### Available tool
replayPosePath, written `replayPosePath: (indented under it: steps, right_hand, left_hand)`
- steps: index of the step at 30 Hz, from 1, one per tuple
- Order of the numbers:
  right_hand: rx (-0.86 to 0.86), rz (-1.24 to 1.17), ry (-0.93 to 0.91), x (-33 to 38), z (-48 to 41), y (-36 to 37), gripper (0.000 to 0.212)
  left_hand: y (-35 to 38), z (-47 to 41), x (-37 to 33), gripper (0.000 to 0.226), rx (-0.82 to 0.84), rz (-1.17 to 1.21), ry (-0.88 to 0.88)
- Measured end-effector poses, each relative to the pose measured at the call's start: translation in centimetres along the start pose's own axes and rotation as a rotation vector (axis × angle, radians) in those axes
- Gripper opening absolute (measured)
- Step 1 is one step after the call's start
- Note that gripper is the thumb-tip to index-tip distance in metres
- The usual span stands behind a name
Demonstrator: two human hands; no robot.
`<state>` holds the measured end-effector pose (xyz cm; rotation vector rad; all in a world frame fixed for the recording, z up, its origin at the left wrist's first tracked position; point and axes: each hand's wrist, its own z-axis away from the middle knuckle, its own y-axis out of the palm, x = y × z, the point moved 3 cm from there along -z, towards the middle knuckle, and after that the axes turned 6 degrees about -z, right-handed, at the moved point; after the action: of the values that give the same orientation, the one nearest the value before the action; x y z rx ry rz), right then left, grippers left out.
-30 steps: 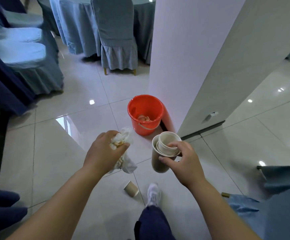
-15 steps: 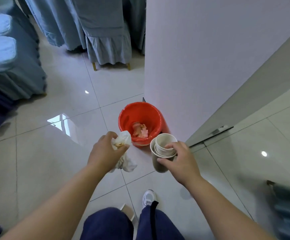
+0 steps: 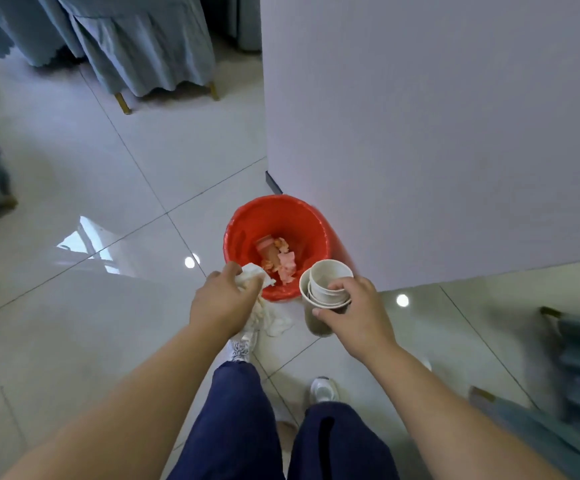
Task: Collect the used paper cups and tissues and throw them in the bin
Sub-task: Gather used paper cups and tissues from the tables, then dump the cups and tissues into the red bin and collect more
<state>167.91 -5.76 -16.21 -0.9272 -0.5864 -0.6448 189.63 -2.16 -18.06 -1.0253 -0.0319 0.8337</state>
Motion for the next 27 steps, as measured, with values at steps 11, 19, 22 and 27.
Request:
replayPosePath:
  steps: [11,19,22,27]
  right_hand:
    - [-0.138,-0.082,0.163,-2.0,-11.6,6.8,0.04]
    - [-0.108,-0.077,0.152,-7.9,-19.9,11.0,0.045]
    - [-0.007,-0.092,0.154,-9.2,-21.8,12.3,0.064]
    - [0.043,-0.141,0.138,-9.3,-21.6,12.2,0.066]
  left_hand:
    - [4.3,-15.2,0.8,0.042,0.127,-0.026,-0.018]
    - [12.2,-23.0,1.8,0.065,0.182,0.069,-0.085]
    - [14.1,-24.2,1.6,0.075,0.257,0.013,-0.008]
    - [14.4,-23.6,1.9,0.059,0.298,0.004,-0.008]
